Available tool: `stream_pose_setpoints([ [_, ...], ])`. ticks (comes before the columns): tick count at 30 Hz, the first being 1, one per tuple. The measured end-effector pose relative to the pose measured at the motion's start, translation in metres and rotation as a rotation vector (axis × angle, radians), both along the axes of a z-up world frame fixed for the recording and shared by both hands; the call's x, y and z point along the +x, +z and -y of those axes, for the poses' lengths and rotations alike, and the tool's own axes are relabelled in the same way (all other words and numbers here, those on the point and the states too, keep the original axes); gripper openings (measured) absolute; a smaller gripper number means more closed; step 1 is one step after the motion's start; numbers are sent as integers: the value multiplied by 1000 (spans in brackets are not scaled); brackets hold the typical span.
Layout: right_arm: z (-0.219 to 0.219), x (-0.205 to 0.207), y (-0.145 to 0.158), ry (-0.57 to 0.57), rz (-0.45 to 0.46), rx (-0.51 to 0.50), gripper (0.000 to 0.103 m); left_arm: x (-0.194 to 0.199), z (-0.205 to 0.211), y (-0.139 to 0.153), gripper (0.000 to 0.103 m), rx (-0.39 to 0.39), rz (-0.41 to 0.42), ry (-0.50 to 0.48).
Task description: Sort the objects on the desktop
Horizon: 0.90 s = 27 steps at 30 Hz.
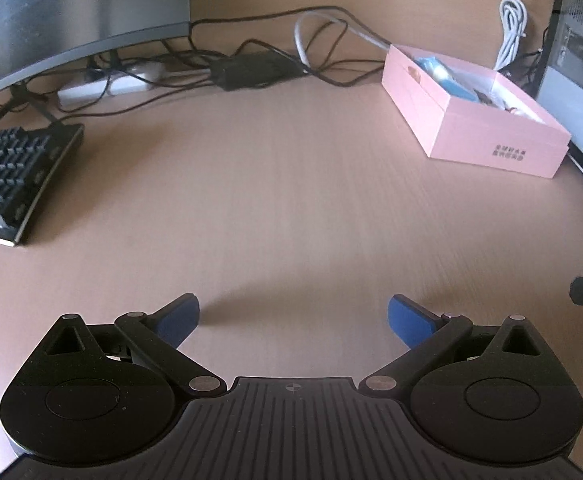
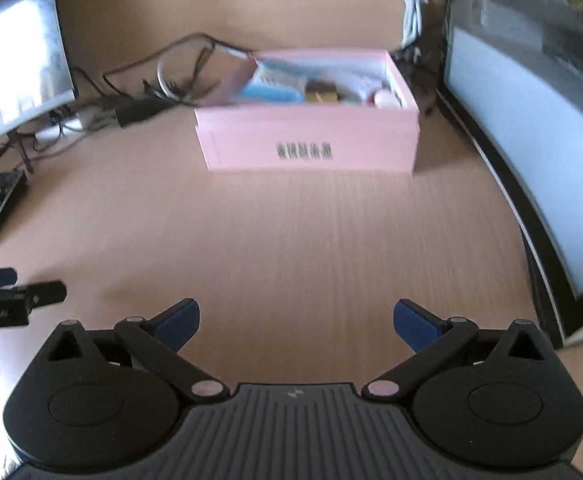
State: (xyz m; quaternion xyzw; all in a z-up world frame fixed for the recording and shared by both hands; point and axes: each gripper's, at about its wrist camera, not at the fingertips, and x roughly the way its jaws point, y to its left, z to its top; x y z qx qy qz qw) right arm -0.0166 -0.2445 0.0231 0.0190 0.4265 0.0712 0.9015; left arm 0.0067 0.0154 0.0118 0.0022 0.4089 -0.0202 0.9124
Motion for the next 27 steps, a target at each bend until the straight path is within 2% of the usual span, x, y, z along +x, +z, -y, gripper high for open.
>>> stream_pose_setpoints([
  [2, 2, 0, -5, 17, 8, -22, 103, -3, 8, -5, 103, 34, 41, 15],
  [6, 4, 9, -15, 79, 25, -23, 103, -4, 20, -10, 103, 29, 108, 32],
  [11, -6, 23, -20, 164, 80, -126, 103, 3, 24, -10, 103, 21, 114, 25],
  [14, -3, 32, -21, 189, 82, -108, 103, 5, 24, -11, 103, 22, 122, 21],
  [19, 2, 46, -28, 263, 150, -54, 103, 10, 26, -11, 103, 22, 125, 27],
  [27, -2, 55, -33, 225, 195, -45, 103, 11, 27, -12, 103, 23, 124, 28],
])
